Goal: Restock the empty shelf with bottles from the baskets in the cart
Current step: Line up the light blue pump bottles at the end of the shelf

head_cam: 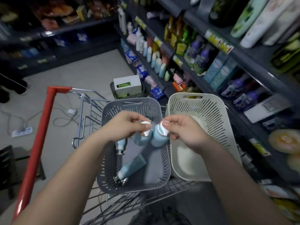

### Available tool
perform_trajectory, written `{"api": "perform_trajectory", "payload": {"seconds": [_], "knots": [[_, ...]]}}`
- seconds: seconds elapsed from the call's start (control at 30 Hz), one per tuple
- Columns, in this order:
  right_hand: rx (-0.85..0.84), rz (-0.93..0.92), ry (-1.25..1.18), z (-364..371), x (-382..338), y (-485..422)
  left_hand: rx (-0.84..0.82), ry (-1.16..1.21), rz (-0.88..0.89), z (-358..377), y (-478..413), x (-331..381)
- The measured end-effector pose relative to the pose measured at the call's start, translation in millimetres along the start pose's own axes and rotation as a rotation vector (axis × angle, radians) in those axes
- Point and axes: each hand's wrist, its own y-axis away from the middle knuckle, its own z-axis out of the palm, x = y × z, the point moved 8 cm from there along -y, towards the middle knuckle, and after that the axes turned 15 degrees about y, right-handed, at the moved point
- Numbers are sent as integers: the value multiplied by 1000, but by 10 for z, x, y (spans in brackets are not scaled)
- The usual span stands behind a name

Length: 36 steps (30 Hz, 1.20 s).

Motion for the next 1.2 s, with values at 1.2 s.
{"api": "perform_trajectory", "payload": {"seconds": [1.2], "knots": [[848,113,-319,-3097,1681,5712,-855,-138,16,6382,1450,547]]}}
